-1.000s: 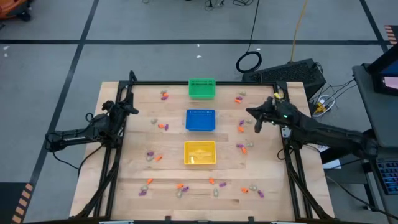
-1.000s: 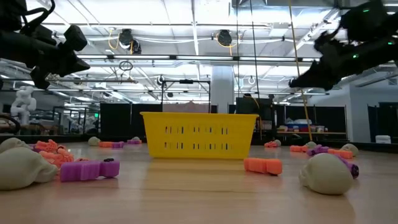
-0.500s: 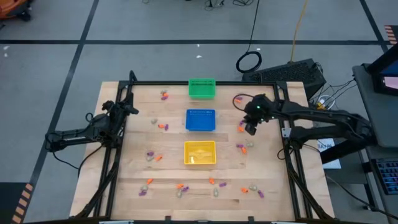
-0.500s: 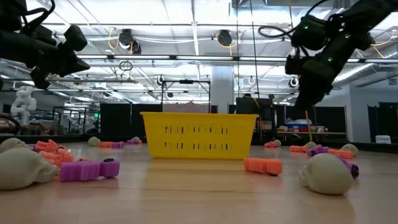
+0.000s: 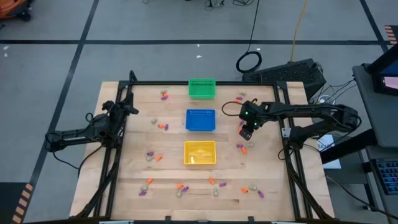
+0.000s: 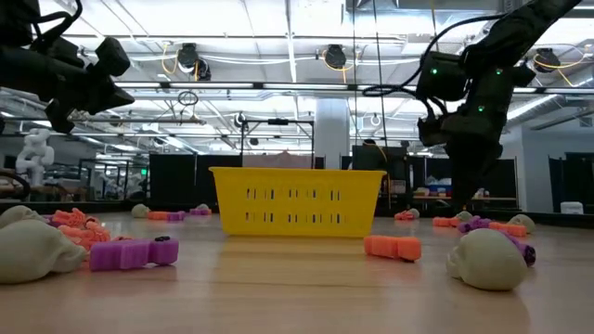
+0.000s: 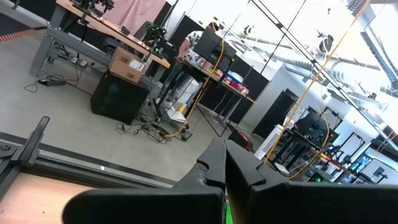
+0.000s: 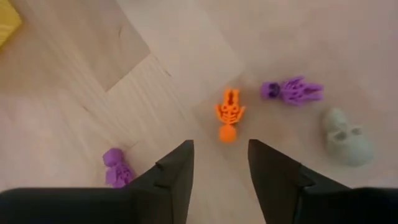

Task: Sort Halloween decoration
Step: Put the orange skeleton toy into the yellow bin

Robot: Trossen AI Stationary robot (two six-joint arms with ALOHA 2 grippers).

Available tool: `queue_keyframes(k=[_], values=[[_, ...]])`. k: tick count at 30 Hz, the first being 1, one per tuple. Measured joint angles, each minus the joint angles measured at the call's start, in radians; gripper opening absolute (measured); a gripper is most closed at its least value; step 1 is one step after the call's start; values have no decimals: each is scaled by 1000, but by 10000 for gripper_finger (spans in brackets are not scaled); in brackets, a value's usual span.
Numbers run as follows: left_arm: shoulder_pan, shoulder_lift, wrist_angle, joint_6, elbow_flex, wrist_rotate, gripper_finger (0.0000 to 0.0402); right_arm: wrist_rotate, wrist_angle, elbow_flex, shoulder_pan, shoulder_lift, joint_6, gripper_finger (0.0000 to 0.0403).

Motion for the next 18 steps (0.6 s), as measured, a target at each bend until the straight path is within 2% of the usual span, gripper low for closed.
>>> queue_keyframes(k=[7,12,18], values=[[0,0,0,0,0,0,0,5,88,0,21,81,44,138],[0,0,0,0,0,0,0,57,93,1,21,132,36,137],[0,0,0,0,0,0,0,50,114,3,20,169,64,137]])
